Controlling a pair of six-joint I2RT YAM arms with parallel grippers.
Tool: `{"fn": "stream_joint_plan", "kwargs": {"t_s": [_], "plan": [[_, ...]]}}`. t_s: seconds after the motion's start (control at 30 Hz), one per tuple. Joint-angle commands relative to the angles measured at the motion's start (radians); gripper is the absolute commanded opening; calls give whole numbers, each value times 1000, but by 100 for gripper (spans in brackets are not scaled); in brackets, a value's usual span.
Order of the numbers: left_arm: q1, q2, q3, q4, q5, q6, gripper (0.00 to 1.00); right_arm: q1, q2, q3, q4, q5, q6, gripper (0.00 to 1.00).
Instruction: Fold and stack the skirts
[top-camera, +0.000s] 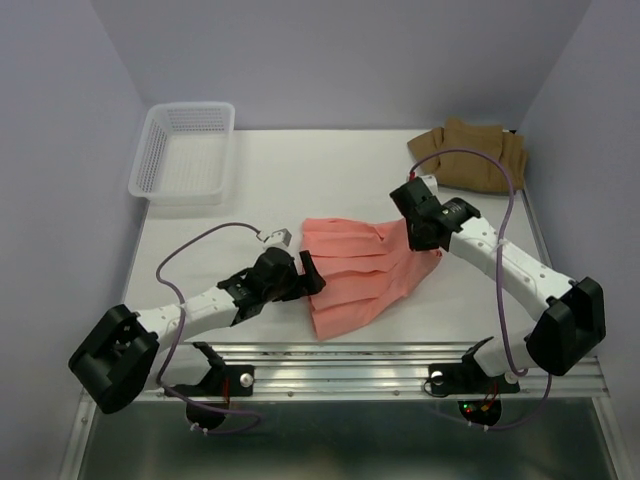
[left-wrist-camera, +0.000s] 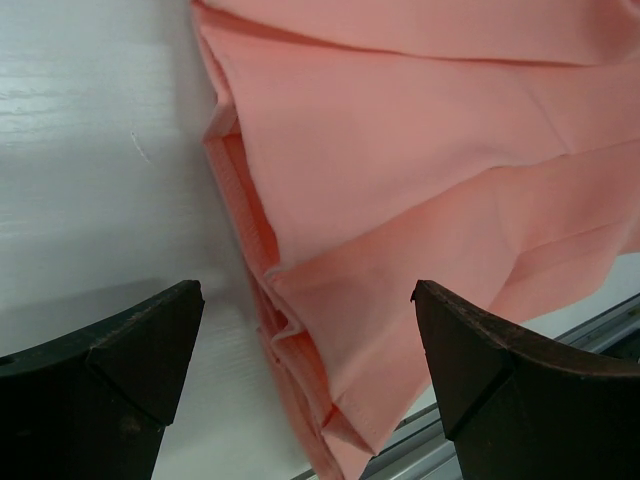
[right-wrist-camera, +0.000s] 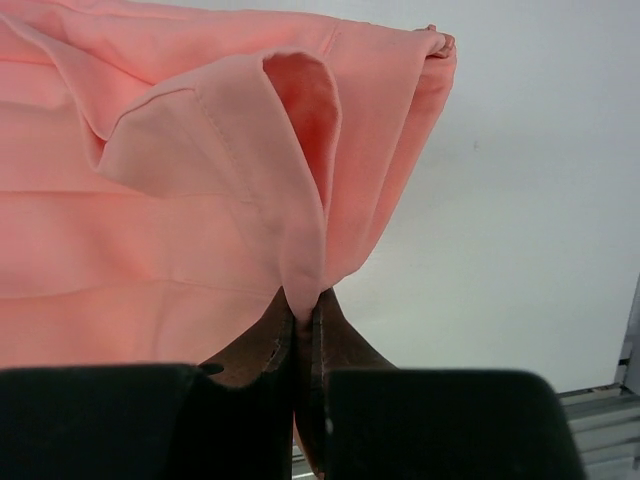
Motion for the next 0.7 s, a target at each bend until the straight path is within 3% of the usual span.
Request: {"fn": "stream_joint_plan", "kwargs": {"t_s": [0.0, 0.13, 0.17, 0.4, 0.67], "plan": [[-26, 37, 49, 58, -25, -6, 99, -2, -32, 83, -74, 72, -29, 1], [-52, 112, 71, 84, -20, -9, 91, -2, -29, 116, -87, 63, -35, 1], [-64, 126, 81, 92, -16, -9, 79, -2, -25, 127, -94, 58, -35, 1], [-107, 249, 151, 118, -22, -12, 47, 9, -11, 176, -124, 44, -55, 1], [-119, 323, 195, 122, -25, -27, 36, 96, -46, 202, -111, -6, -78, 1]]}}
